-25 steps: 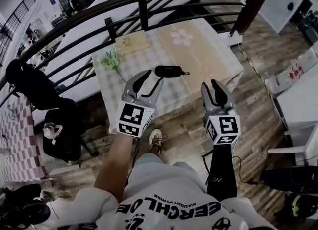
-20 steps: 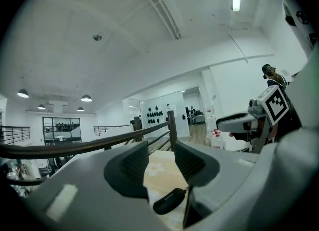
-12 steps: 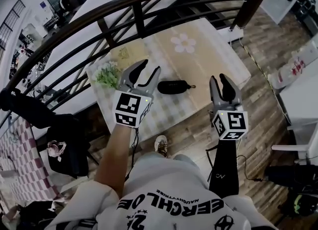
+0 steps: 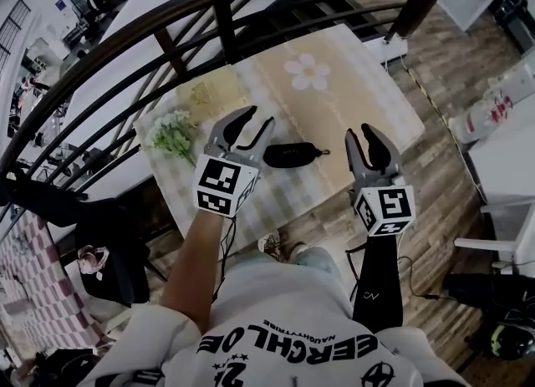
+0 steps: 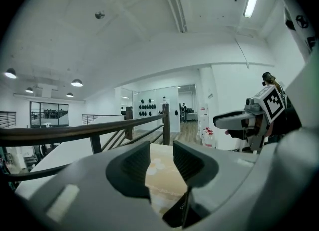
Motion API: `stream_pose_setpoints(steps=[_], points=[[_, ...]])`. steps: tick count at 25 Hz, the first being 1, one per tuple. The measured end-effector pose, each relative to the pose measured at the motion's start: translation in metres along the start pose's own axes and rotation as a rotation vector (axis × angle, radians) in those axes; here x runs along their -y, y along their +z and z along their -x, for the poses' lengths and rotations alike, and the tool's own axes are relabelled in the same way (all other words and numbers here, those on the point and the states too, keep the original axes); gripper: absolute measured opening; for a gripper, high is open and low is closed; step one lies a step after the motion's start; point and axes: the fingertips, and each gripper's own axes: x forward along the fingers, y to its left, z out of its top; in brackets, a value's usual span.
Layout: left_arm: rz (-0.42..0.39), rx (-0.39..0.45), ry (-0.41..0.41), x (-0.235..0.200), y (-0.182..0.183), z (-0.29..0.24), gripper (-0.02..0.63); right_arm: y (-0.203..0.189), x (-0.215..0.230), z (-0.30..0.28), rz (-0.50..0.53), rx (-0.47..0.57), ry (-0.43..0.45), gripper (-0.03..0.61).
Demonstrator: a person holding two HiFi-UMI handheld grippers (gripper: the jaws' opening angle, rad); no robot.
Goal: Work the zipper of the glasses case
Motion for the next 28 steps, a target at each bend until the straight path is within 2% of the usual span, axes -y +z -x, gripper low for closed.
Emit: stream_pose_setpoints(steps=[7,12,16,18,22,28], points=[[-0.018,-0.05,-0.057,0.017,-0.025,-0.031,0.256,-0.011,0.02,-0.025,-0.018,-0.014,0.035,0.149],[0.004,-0.078,-0.041,0.022,-0.036,-0.054,0.256,-0.01,0.028,-0.061,-0.002,-0.011,0.145,0.149],[-0.018,-0.124,-0.044,0.034,-0.053,-0.076,0.256,-0.012,0.044,-0.091,-0.01,-0.01,0.224,0.149],[-0.046,-0.181,-0.077,0.045,-0.07,-0.086,0.256,-0.015,0.052,-0.106,-0.015,-0.014,0.261,0.149],[-0.148,-0.345,-0.172,0.072,-0.116,-0.098,0.258,-0.023,0.065,-0.128,-0.042,-0.015,0.323,0.149],[-0.295,-0.608,-0.299,0.099,-0.184,-0.105,0.326,-0.047,0.071,-0.15,-0.073,-0.046,0.418,0.149]])
